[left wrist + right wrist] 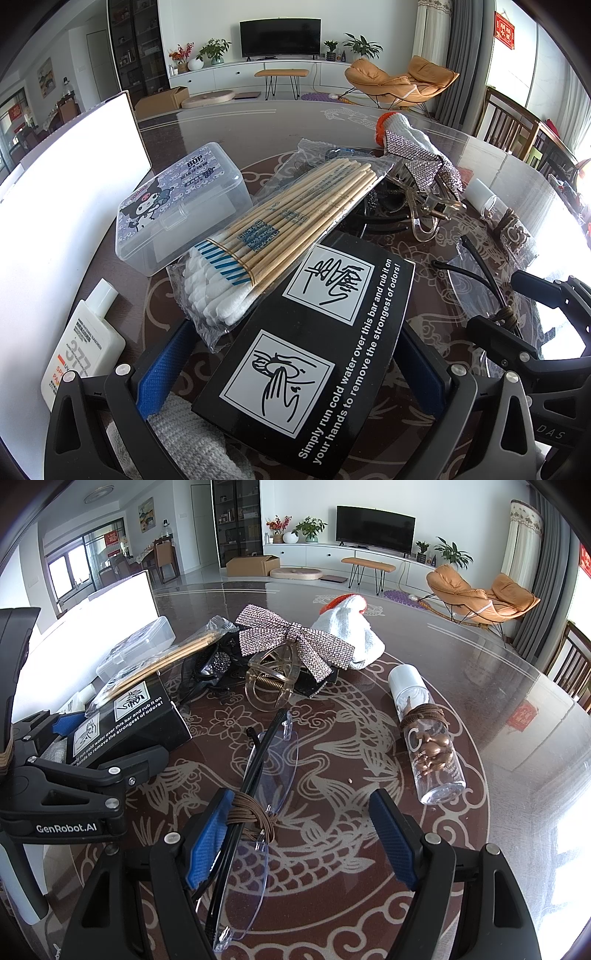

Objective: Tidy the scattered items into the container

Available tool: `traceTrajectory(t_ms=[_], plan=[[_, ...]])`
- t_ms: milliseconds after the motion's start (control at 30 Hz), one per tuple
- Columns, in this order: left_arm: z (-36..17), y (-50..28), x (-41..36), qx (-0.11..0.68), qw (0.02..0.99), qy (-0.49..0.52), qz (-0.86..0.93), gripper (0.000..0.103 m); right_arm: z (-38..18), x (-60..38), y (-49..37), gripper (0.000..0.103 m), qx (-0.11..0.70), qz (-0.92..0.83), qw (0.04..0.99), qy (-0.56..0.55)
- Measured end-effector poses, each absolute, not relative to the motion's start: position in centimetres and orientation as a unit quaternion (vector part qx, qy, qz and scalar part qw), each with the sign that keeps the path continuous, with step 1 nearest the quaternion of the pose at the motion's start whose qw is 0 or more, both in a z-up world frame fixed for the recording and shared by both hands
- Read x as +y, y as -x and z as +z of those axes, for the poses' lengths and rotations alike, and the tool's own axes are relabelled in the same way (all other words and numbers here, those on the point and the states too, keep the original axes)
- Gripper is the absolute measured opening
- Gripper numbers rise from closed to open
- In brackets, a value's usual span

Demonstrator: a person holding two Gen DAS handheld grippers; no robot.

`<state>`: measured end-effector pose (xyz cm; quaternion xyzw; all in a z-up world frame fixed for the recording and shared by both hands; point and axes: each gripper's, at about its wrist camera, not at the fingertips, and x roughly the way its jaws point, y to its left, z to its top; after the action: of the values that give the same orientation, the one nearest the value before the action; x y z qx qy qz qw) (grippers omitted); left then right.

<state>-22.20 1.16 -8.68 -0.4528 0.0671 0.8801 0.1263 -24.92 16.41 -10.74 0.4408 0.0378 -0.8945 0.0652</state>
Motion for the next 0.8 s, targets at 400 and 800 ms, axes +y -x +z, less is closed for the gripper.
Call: traceTrajectory(t_ms=[400, 800], plan=[[-8.71, 22.23, 1.16, 0.067, 0.126, 0.453, 0.880, 0.103, -10.79, 16.49, 25.08, 0.077, 0.038, -0.895, 0.065, -0.441], [-8.68, 22.20, 1.16, 0.067, 0.127, 0.453, 0.880, 0.103, -10.78, 16.50, 25.07, 0.077, 0.038, -0.895, 0.065, -0.441]])
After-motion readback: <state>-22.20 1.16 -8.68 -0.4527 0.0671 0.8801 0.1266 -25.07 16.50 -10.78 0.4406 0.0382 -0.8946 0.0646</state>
